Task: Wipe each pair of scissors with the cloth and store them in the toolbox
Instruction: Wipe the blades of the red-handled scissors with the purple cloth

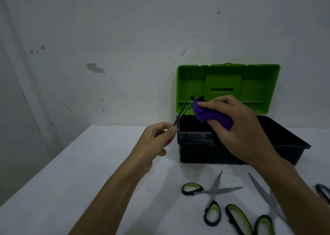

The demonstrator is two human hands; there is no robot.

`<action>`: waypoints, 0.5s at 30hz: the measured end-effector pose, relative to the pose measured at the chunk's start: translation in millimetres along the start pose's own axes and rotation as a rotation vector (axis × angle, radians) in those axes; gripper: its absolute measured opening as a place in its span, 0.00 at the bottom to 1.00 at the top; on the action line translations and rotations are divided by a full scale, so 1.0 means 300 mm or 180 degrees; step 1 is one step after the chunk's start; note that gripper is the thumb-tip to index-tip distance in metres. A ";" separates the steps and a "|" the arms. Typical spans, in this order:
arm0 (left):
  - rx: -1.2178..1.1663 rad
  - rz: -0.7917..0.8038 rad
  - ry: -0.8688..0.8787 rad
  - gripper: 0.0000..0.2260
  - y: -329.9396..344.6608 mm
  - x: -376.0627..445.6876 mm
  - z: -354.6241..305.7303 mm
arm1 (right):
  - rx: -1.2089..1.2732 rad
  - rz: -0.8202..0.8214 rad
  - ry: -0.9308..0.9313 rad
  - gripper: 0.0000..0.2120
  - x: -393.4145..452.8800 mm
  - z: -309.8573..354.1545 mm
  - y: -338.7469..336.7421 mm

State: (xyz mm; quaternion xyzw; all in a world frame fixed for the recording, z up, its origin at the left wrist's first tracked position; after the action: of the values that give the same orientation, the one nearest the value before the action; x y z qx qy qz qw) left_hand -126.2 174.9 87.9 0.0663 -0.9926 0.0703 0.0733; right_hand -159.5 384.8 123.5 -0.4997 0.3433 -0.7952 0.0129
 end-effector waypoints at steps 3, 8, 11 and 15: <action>0.0104 -0.0010 -0.0143 0.09 0.000 -0.006 -0.002 | 0.0047 0.0081 0.0021 0.20 -0.003 0.003 0.009; 0.0118 0.0024 0.0055 0.15 -0.002 -0.005 0.007 | 0.0058 0.0104 0.0053 0.21 -0.003 0.007 0.012; -0.0419 0.0336 -0.0053 0.14 0.013 -0.012 0.006 | 0.0078 0.0090 0.0060 0.21 -0.003 0.006 0.013; -0.1073 0.0483 -0.0268 0.13 0.034 -0.028 -0.001 | 0.0081 0.0074 0.0039 0.21 -0.001 -0.002 0.014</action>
State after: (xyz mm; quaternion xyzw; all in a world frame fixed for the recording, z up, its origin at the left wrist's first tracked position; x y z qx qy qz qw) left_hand -119.2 186.1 85.4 -0.0190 -0.9947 -0.0945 0.0364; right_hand -161.1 382.0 120.6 -0.4906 0.3389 -0.8023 0.0264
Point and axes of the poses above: each hand's wrist, its own x-axis towards the middle knuckle, its own y-axis out of the palm, z = x × y, the point moved 1 cm from there along x, towards the middle knuckle, and after that the axes turned 3 degrees about -x, right-handed, at the moved point
